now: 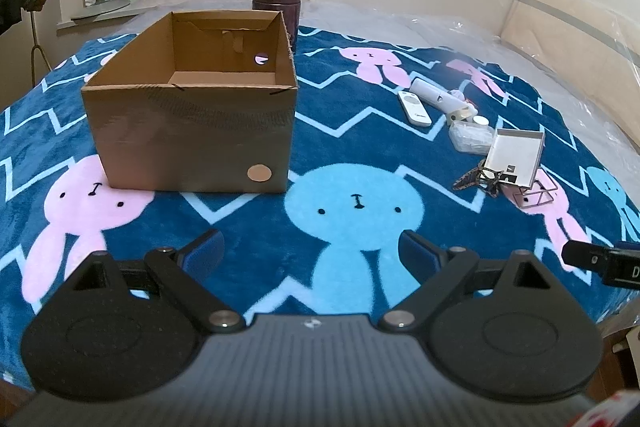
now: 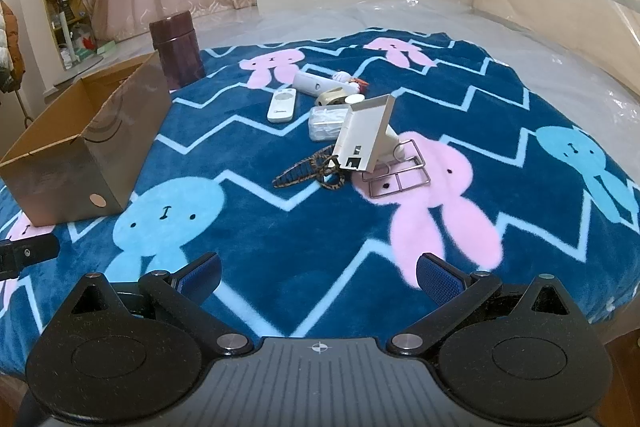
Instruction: Organize rigid objects
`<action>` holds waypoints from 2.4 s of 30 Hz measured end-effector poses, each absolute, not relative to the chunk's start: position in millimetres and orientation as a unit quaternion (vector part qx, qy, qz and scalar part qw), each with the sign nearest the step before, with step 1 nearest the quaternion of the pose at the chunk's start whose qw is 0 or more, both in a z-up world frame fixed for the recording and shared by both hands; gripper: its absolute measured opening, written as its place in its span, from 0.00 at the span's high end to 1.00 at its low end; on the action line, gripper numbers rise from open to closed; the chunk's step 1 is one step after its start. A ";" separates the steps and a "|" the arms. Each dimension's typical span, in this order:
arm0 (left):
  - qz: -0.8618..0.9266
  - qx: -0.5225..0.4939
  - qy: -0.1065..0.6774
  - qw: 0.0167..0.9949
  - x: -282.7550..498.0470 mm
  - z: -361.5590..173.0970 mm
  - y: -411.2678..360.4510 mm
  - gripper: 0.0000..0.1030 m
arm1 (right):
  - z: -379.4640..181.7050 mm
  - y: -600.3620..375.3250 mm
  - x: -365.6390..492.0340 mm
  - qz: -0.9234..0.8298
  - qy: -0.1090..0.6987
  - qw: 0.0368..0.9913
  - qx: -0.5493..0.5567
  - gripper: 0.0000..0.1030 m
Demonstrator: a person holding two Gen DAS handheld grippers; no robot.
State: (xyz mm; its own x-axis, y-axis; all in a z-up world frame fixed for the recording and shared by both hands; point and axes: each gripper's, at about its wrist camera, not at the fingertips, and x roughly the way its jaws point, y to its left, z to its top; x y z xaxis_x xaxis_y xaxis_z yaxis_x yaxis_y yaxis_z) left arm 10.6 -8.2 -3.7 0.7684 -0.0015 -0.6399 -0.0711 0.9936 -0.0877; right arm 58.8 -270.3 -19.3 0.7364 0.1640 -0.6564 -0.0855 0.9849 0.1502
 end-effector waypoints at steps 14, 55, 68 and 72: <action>0.013 -0.053 0.342 0.938 14.2 -3.9 -16.0 0.11 | -20.4 -272.9 59.0 0.065 0.357 0.930 0.057 0.02; -0.193 0.022 0.332 0.923 169.2 -47.7 -119.3 0.17 | -66.7 -339.0 163.7 0.051 0.324 0.944 0.024 0.12; -0.297 0.071 0.330 0.893 216.7 -82.8 -166.4 0.25 | -96.6 -349.0 188.1 0.072 0.331 0.941 0.015 0.29; -0.310 0.078 0.331 0.888 229.8 -89.3 -176.9 0.37 | -100.4 -352.2 189.1 0.075 0.327 0.942 0.020 0.29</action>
State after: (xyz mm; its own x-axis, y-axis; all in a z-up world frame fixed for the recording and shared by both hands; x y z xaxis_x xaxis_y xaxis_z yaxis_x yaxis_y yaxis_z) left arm 229.8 -176.9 -89.3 0.5896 -0.4987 -0.6353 0.6014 0.7962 -0.0668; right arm 189.1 -352.2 -100.4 0.7749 0.1544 -0.6129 -0.1289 0.9879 0.0860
